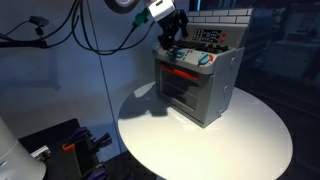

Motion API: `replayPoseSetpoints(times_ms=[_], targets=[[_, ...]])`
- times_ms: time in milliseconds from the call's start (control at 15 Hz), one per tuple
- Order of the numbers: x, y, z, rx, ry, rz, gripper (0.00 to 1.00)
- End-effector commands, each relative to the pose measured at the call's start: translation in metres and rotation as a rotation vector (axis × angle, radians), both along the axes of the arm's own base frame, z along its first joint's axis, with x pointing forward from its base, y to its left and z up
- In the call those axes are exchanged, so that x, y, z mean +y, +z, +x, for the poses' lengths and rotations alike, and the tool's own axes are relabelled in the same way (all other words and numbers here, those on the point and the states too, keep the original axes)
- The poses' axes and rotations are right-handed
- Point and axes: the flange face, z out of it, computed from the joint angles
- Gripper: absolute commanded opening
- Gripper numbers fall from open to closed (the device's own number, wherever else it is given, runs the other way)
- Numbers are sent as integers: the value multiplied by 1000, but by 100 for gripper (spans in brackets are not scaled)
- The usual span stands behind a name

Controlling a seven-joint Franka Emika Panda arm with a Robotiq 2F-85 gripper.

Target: Turn the second blue knob from the right on the stove to the left

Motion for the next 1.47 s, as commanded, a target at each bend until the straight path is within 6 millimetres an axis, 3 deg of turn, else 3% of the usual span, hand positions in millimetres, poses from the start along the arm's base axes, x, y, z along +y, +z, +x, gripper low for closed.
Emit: replayPoseSetpoints(times_ms=[0, 467, 800, 1000, 1067, 1200, 1267, 1400], targets=[[2, -2, 6, -29, -5, 10, 100], [9, -6, 9, -57, -13, 23, 100], [10, -8, 10, -64, -21, 31, 64], [9, -9, 10, -64, -24, 32, 49], [9, -10, 10, -64, -25, 32, 37], [8, -11, 10, -61, -27, 34, 41], [8, -12, 9, -58, -28, 34, 39], [8, -14, 9, -57, -29, 34, 48]])
